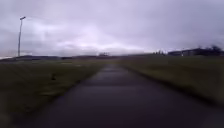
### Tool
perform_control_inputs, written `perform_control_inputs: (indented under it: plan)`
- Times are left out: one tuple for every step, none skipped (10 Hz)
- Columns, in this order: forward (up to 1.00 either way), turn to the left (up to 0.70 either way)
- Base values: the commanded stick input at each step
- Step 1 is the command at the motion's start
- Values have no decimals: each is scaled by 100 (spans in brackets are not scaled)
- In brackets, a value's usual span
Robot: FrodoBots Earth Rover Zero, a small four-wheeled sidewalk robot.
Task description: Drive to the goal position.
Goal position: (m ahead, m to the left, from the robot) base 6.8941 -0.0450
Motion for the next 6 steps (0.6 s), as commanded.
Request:
perform_control_inputs:
  plan:
    - [100,0]
    - [100,0]
    - [100,0]
    - [100,0]
    - [100,-12]
    - [100,-22]
